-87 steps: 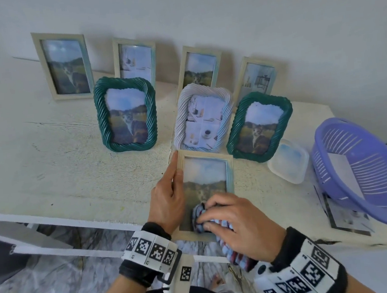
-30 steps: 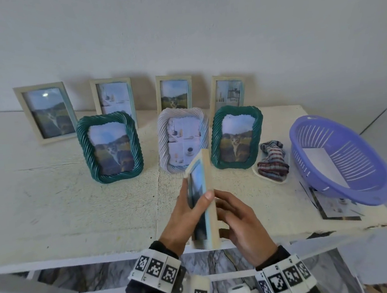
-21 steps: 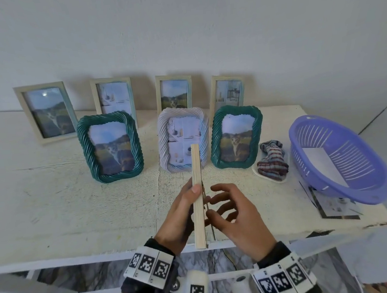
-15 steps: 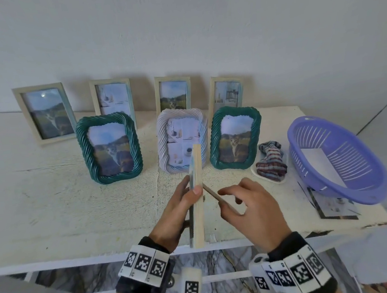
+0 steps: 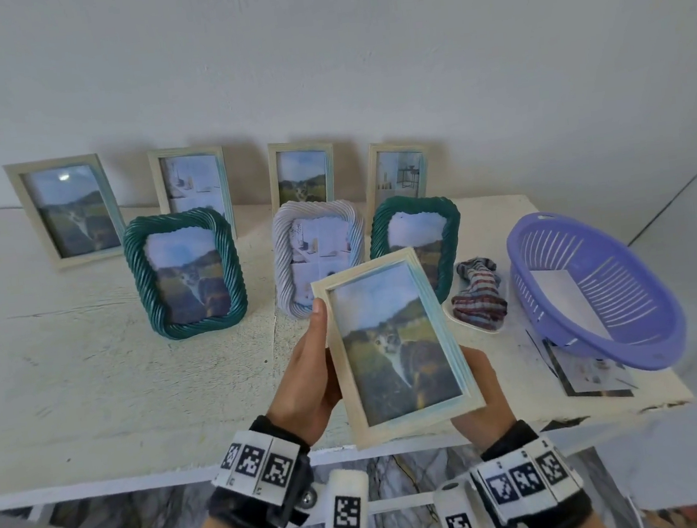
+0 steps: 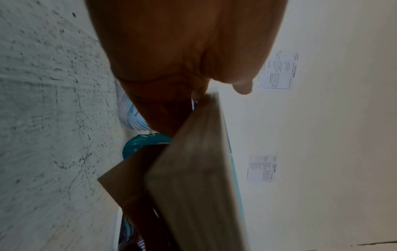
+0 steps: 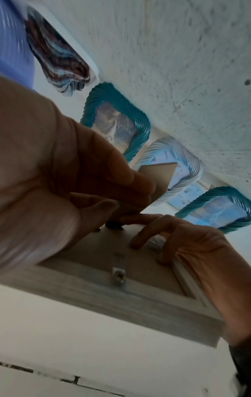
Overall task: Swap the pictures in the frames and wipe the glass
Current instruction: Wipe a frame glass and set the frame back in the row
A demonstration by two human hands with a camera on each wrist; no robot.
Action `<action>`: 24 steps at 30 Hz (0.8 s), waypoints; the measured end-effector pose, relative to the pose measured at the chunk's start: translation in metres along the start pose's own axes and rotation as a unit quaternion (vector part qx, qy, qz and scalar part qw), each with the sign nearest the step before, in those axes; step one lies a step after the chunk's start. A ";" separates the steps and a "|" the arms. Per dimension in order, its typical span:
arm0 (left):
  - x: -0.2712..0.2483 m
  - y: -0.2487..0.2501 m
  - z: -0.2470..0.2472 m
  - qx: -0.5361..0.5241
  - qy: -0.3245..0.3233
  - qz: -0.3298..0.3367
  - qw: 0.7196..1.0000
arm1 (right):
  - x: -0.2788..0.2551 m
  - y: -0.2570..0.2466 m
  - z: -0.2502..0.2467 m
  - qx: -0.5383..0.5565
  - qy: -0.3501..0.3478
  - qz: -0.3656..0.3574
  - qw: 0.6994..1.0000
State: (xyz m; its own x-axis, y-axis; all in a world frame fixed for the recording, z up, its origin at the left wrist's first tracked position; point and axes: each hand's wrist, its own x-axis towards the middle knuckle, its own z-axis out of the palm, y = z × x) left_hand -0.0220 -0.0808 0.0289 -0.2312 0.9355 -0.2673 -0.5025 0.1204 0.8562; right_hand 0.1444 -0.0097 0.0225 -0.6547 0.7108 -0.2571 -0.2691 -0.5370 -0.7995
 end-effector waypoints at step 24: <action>0.040 -0.003 0.001 0.037 0.080 0.052 0.995 | 0.136 -0.072 -0.105 -0.797 0.249 0.041 0.549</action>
State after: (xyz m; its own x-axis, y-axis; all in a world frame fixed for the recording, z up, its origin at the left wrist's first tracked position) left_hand -0.0293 -0.0435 0.0165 -0.4119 0.8798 -0.2372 -0.4082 0.0546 0.9113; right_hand 0.1492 0.1731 -0.0117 -0.2374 0.9631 -0.1268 0.9663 0.2208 -0.1325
